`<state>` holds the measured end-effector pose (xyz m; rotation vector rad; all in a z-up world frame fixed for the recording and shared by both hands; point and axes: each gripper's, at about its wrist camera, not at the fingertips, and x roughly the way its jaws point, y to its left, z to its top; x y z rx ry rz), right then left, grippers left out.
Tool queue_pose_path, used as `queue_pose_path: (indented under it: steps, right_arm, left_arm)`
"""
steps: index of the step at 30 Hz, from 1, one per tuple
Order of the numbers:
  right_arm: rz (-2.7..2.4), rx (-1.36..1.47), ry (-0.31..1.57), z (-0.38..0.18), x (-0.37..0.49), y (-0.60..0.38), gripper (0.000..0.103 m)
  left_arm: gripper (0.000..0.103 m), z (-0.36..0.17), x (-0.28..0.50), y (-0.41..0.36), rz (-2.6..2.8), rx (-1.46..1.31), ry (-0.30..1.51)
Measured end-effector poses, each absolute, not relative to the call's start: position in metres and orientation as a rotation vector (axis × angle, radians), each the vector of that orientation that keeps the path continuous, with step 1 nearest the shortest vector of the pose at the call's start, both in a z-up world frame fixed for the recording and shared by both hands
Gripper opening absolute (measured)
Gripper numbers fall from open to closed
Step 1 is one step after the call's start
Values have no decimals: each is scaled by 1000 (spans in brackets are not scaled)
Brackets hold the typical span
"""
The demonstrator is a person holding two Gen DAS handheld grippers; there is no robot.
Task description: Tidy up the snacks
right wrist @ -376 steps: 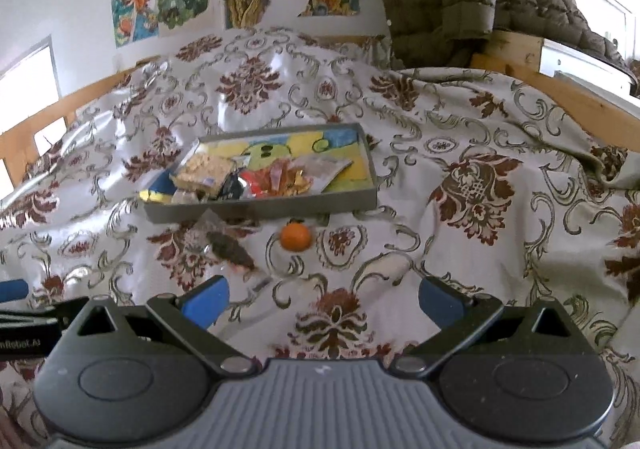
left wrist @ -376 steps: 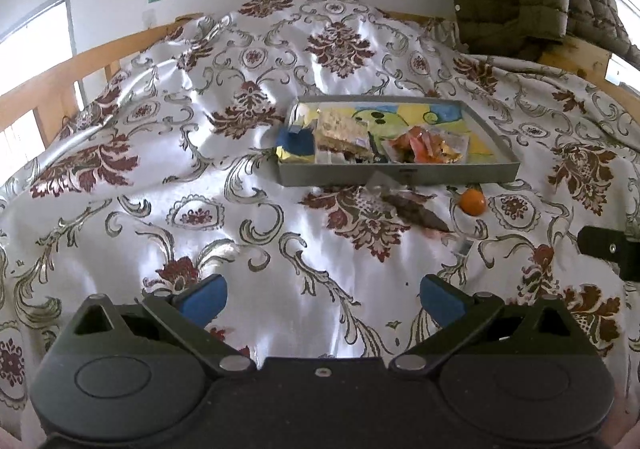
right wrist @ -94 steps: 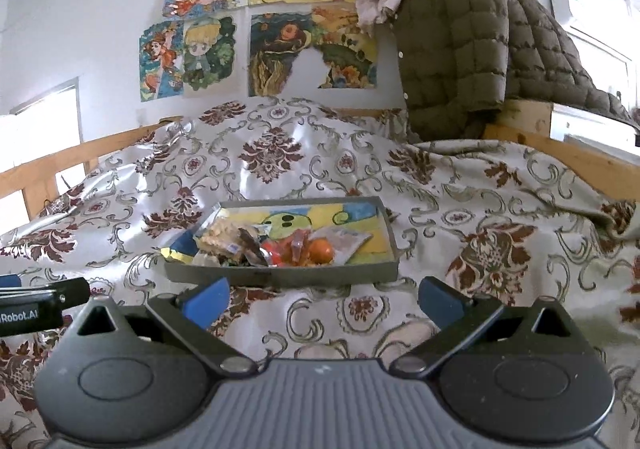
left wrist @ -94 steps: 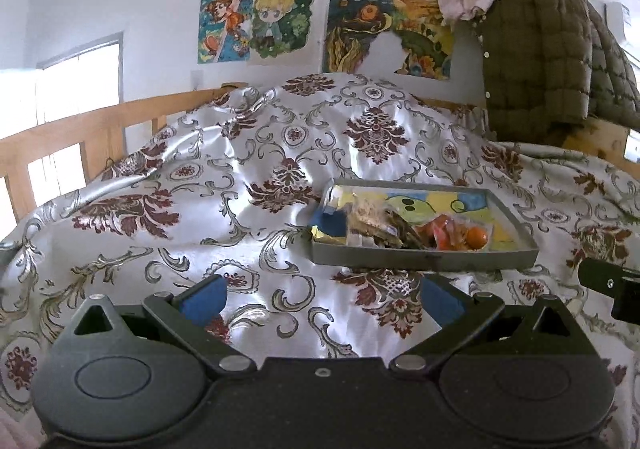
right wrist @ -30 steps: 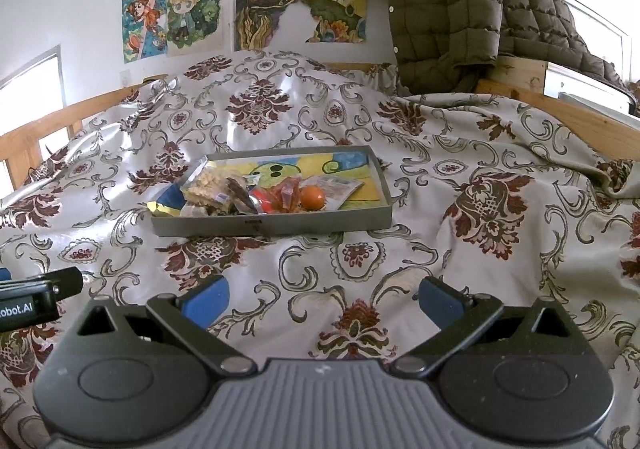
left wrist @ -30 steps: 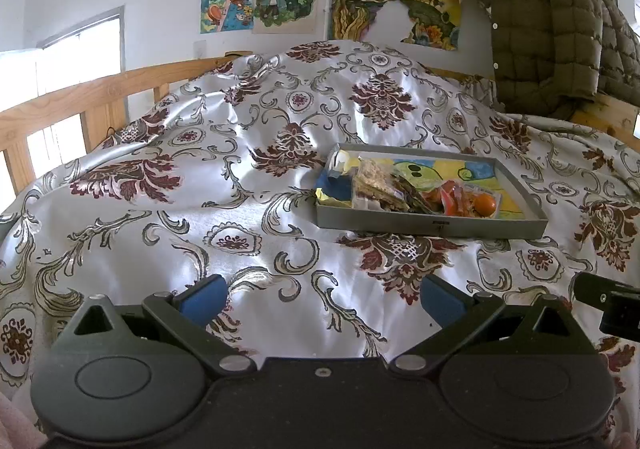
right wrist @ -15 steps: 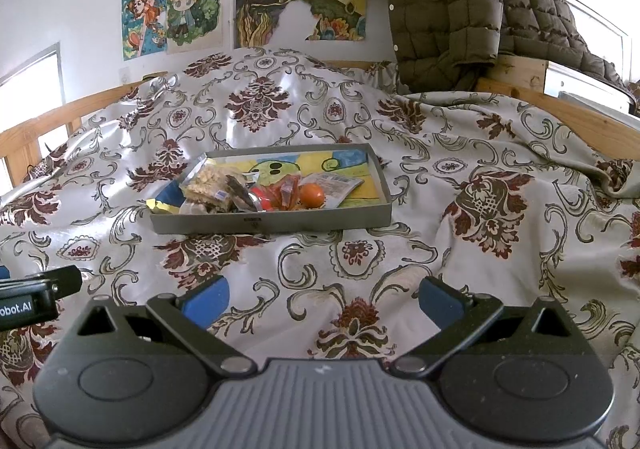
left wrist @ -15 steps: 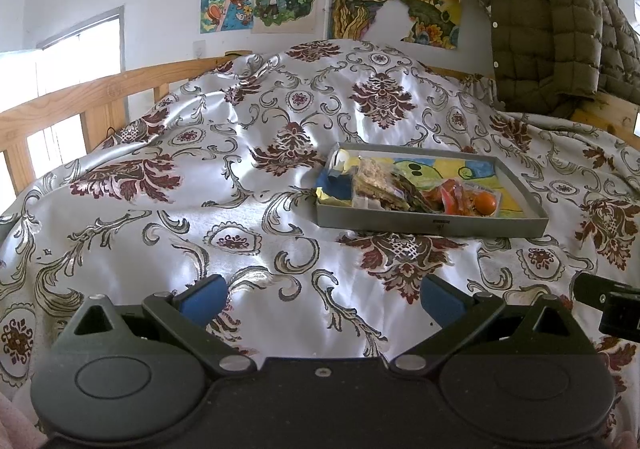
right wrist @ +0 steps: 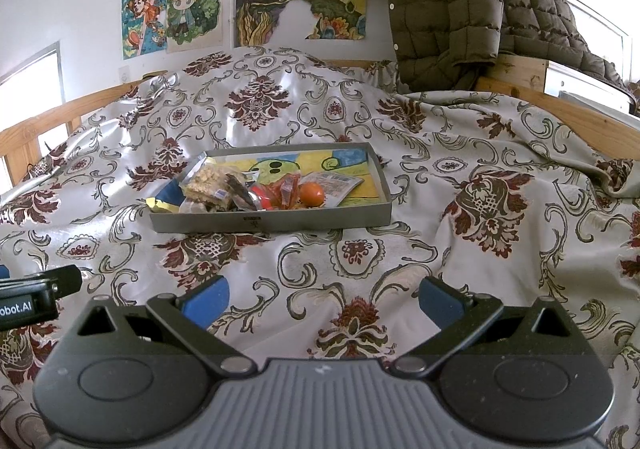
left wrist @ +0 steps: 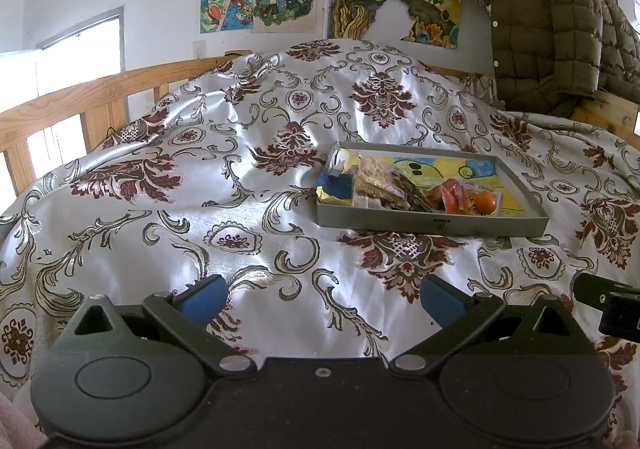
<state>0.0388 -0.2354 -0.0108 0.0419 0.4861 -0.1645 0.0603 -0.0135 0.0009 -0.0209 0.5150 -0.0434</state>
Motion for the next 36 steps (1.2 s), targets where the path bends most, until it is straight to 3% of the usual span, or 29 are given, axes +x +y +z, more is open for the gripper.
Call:
queue_pose_path:
  steps: [36]
  right_arm:
    - [-163,39,485,-13,38,-237,103]
  left_arm:
    - [102,-6,61,-10,-26,-16,559]
